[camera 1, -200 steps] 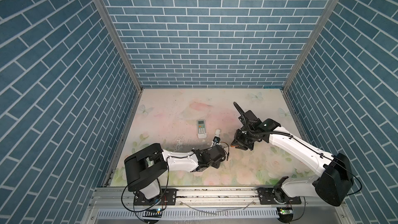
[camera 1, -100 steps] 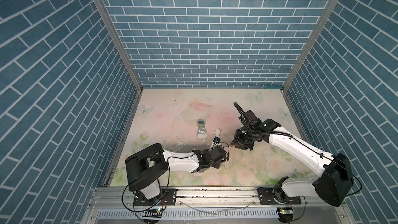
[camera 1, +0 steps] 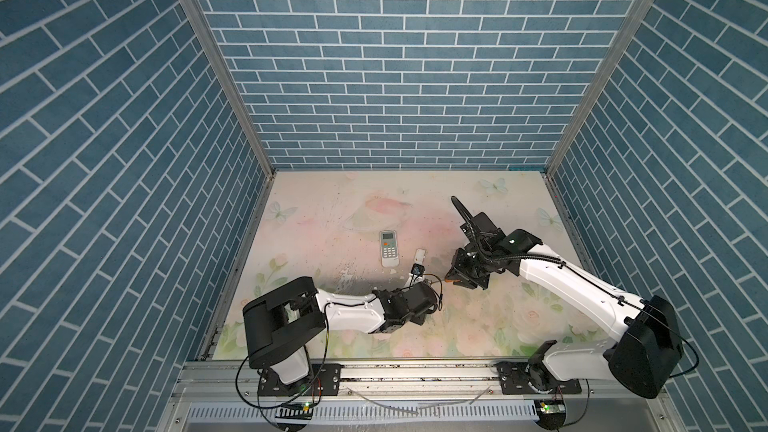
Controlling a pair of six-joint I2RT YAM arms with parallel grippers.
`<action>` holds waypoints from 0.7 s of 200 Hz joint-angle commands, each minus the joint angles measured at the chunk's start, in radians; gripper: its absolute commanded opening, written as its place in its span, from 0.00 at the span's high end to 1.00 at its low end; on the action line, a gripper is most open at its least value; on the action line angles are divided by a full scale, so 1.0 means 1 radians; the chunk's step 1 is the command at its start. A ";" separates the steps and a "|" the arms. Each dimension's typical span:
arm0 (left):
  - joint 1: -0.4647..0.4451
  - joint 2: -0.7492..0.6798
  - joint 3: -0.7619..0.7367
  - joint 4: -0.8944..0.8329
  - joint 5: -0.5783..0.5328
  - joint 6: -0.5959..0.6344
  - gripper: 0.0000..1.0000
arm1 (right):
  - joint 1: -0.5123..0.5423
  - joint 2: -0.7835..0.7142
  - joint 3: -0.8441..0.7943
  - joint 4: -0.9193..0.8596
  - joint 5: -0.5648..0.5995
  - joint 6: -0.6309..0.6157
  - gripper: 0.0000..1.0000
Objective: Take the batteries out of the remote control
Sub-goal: 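Pry the silver battery out of the compartment with the screwdriver tip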
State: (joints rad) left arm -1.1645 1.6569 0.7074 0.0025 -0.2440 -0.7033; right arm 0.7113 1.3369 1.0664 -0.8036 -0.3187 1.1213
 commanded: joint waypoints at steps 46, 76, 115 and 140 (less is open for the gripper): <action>-0.023 0.175 -0.112 -0.231 0.282 -0.027 0.55 | 0.011 -0.030 0.057 0.172 -0.087 -0.028 1.00; -0.026 0.178 -0.108 -0.233 0.282 -0.026 0.55 | 0.011 -0.028 0.068 0.178 -0.094 -0.028 1.00; -0.024 0.179 -0.105 -0.233 0.285 -0.027 0.55 | 0.010 -0.030 0.073 0.183 -0.100 -0.028 1.00; -0.025 0.179 -0.106 -0.234 0.284 -0.028 0.55 | 0.010 -0.033 0.075 0.181 -0.099 -0.029 1.00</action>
State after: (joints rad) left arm -1.1702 1.6672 0.7074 0.0193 -0.2672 -0.7036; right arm 0.7113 1.3346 1.0683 -0.7998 -0.3138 1.1213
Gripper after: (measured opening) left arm 0.569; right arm 0.262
